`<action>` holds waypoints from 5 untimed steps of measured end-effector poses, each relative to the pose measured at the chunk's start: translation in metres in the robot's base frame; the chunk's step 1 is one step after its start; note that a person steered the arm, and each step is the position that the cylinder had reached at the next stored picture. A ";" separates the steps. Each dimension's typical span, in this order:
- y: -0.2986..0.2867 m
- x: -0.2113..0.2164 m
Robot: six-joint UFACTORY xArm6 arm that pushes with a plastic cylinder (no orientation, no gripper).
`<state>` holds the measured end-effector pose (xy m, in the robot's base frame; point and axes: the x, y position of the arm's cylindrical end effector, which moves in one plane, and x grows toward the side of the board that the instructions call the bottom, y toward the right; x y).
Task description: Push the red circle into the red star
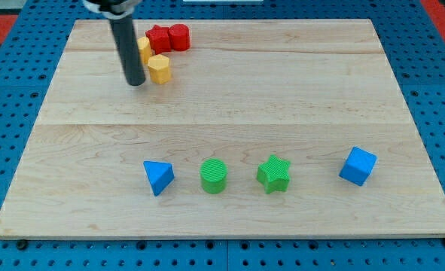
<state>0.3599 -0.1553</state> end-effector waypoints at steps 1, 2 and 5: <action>0.117 0.018; 0.221 -0.020; 0.085 -0.134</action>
<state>0.2256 -0.0705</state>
